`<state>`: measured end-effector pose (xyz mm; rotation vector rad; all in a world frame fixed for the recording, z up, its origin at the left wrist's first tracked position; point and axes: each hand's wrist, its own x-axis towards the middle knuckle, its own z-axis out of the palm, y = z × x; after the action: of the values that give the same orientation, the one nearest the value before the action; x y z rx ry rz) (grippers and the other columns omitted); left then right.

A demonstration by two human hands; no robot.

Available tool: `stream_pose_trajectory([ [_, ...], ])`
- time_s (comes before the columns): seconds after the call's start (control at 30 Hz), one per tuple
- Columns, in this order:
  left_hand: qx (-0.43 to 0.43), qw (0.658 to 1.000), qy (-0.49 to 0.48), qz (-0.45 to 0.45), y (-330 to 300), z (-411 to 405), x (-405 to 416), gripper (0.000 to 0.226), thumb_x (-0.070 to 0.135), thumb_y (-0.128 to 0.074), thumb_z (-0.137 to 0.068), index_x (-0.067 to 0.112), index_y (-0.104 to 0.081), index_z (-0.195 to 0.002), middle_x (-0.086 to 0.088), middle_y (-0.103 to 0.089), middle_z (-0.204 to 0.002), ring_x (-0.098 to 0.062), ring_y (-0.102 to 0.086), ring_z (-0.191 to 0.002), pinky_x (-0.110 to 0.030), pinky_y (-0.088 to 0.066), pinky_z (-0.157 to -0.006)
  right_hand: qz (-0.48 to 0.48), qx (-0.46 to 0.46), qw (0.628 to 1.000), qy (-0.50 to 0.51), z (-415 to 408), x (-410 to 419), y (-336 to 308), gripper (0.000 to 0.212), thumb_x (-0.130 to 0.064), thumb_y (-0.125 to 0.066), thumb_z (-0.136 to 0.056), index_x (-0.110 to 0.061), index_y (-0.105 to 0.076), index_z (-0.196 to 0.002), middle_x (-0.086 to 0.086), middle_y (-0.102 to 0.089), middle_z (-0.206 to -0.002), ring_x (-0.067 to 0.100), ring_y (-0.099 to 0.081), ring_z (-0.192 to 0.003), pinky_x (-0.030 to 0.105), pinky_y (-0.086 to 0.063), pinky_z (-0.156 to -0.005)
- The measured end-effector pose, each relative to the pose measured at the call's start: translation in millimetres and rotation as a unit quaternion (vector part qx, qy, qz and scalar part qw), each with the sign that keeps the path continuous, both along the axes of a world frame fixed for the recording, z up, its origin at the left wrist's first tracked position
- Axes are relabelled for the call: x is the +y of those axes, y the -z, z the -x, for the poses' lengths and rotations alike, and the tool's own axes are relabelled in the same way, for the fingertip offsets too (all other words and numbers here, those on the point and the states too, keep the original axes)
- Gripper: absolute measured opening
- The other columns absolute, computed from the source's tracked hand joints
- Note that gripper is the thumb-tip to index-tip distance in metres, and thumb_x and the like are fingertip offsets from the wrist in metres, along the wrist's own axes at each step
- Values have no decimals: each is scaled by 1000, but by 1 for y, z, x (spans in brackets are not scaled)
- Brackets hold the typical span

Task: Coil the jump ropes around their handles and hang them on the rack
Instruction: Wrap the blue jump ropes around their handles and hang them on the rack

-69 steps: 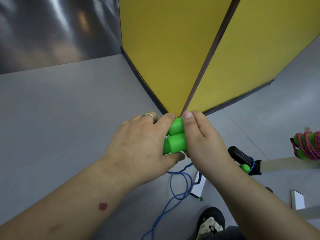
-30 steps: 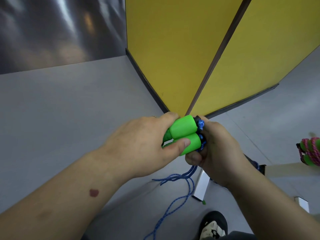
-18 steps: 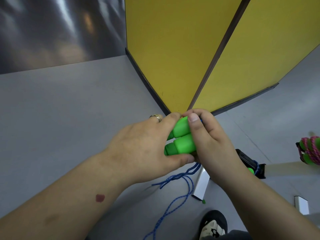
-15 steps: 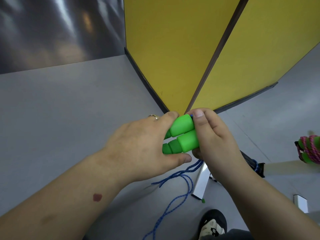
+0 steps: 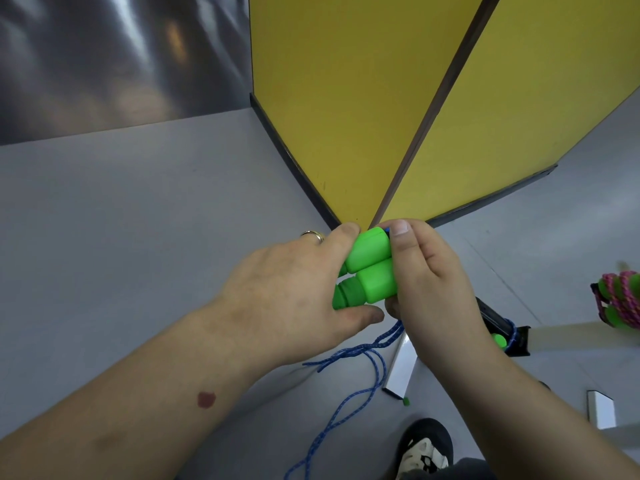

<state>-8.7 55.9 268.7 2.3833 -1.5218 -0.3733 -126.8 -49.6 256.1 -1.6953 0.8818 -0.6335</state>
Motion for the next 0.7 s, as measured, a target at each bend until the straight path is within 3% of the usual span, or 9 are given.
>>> stream_pose_trajectory([
  [0.2, -2, 1000, 9, 1, 1, -3, 0, 81, 76, -58, -80, 46, -22, -146, 12, -55, -101, -16, -57, -83, -34, -51, -69, -15, -2, 1000, -10, 0, -1, 0, 32, -40, -41, -106, -26, -65, -90, -10, -51, -65, 11, -46, -60, 32, -37, -55],
  [0.33, 10, 1000, 21, -15, 1, -10, 2, 78, 77, -59, -79, 48, -24, -143, 13, -51, -96, -14, -54, -79, -32, -45, -65, -96, 6, 993, -69, 3, -11, -3, 37, -47, -42, -104, -19, -66, -98, 7, -47, -72, 16, -40, -54, 31, -33, -47],
  [0.4, 34, 999, 28, -15, 1, -14, 4, 76, 78, -61, -77, 49, -28, -140, 14, -54, -95, -11, -56, -80, -33, -48, -66, -155, -7, 984, -90, 5, -18, -3, 40, -47, -40, -100, -22, -70, -98, 11, -49, -79, 17, -38, -57, 31, -31, -50],
  [0.5, 114, 992, 45, -7, -2, -17, 4, 65, 75, -66, -74, 51, -39, -127, 14, -62, -94, -6, -61, -82, -37, -55, -70, -228, -39, 969, -82, 8, -27, -4, 36, -31, -40, -99, -20, -74, -90, 13, -58, -83, 23, -46, -65, 33, -33, -57],
  [0.6, 165, 984, 62, -29, -7, -16, 6, 52, 71, -70, -74, 48, -46, -113, 14, -65, -89, -4, -63, -78, -41, -57, -70, -234, -2, 968, -86, 6, -32, 0, 33, -39, -49, -81, -18, -72, -92, 16, -68, -92, 31, -58, -82, 44, -39, -73],
  [0.7, 130, 988, 68, -47, -8, -15, 7, 52, 73, -67, -75, 48, -45, -114, 14, -63, -89, -4, -62, -77, -41, -57, -70, -192, 25, 976, -98, 6, -27, 1, 38, -53, -51, -83, -22, -71, -92, 13, -67, -90, 29, -59, -80, 44, -44, -71],
])
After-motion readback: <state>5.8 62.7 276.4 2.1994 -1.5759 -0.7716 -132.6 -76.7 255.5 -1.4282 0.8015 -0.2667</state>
